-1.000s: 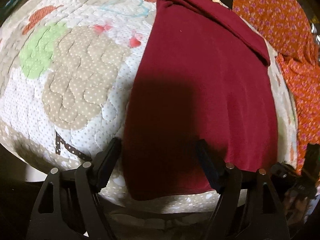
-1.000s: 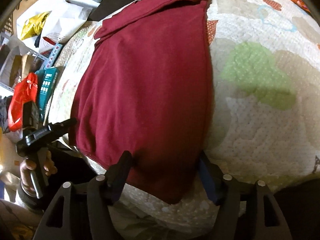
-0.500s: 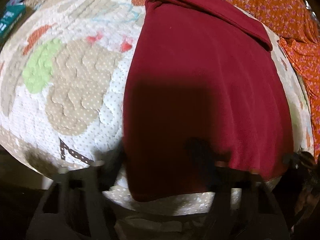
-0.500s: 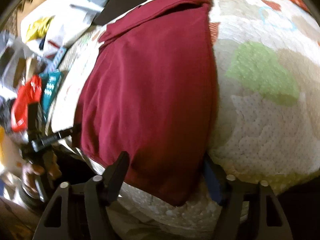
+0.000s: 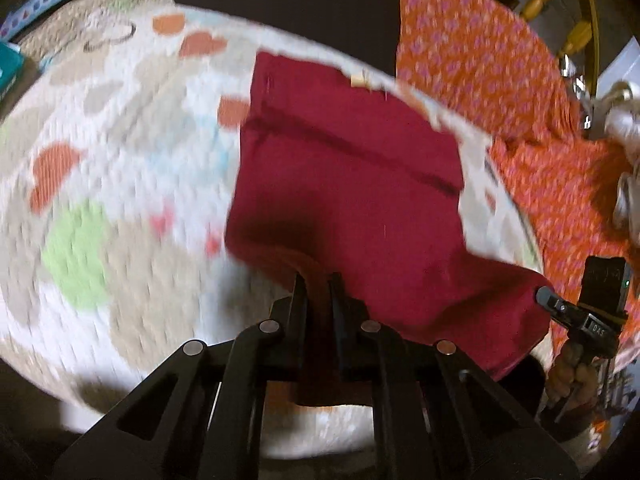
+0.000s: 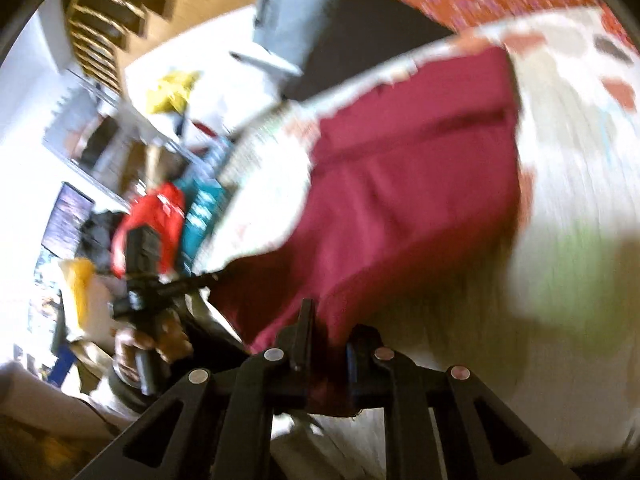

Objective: Fold small clothes

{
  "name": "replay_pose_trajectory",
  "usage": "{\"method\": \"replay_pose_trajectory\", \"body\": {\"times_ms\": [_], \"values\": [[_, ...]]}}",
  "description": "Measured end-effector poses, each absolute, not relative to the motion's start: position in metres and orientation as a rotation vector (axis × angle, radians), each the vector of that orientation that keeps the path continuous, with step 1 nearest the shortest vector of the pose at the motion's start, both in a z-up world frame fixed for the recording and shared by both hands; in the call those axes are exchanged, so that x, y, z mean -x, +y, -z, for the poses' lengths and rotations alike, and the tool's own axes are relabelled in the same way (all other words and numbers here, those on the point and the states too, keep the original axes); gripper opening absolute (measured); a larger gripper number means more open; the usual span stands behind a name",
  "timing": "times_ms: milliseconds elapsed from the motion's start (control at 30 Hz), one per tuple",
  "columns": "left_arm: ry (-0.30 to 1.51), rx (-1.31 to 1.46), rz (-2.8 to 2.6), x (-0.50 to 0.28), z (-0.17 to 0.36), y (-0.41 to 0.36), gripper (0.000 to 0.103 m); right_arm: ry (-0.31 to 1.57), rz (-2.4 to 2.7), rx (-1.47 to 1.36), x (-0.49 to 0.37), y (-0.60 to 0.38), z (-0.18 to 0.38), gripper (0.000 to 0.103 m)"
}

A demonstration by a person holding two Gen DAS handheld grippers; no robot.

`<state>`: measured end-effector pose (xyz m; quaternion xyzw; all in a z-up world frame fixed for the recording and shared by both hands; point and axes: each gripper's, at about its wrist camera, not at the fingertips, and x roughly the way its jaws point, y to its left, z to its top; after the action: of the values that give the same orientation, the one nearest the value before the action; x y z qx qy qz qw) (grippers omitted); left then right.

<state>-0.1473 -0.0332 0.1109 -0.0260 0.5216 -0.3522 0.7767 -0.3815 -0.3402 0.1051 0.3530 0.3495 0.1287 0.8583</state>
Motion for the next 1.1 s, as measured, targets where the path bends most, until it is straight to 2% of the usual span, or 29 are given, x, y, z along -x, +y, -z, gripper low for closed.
{"method": "replay_pose_trajectory", "body": {"times_ms": [200,367,500,600,667,733,767,800,833,867,900,1000,1100], "values": [[1.057,0.092,0.746,0.072,-0.137,-0.086,0.008,0.622,-0.224,-0.723,0.317,-0.386,-0.142,0.012],[1.01,0.068,0.701,-0.007,-0.143,-0.148,0.008,0.621,-0.158,-0.701,0.251,-0.433,-0.145,0.012],[0.99,0.067,0.64,-0.062,-0.122,-0.185,0.008,0.615,-0.02,-0.754,0.198,-0.489,-0.116,0.012],[1.05,0.133,0.619,-0.091,-0.095,-0.189,0.009,0.644,0.022,-0.809,0.16,-0.519,-0.077,0.013],[1.108,0.151,0.603,-0.105,-0.082,-0.185,0.012,0.769,0.051,-0.796,0.135,-0.531,-0.06,0.022],[1.124,0.162,0.618,-0.107,-0.082,-0.18,0.012,0.764,0.033,-0.826,0.136,-0.541,-0.06,0.022],[1.115,0.17,0.622,-0.108,-0.085,-0.176,0.016,0.737,0.021,-0.845,0.14,-0.543,-0.063,0.022],[1.086,0.171,0.597,-0.108,-0.091,-0.17,0.03,0.69,0.014,-0.866,0.148,-0.546,-0.071,0.023],[1.054,0.175,0.572,-0.107,-0.097,-0.165,0.04,0.652,0.034,-0.859,0.156,-0.549,-0.077,0.028],[1.015,0.2,0.563,-0.105,-0.105,-0.159,0.06,0.619,0.054,-0.849,0.163,-0.548,-0.085,0.034],[0.988,0.228,0.566,-0.103,-0.11,-0.154,0.067,0.557,0.073,-0.844,0.173,-0.552,-0.095,0.036],[0.964,0.247,0.604,-0.1,-0.117,-0.153,0.068,0.477,0.045,-0.81,0.186,-0.545,-0.112,0.037],[0.978,0.185,0.624,-0.095,-0.109,-0.172,0.068,0.593,0.019,-0.638,0.164,-0.513,-0.115,0.037]]}}
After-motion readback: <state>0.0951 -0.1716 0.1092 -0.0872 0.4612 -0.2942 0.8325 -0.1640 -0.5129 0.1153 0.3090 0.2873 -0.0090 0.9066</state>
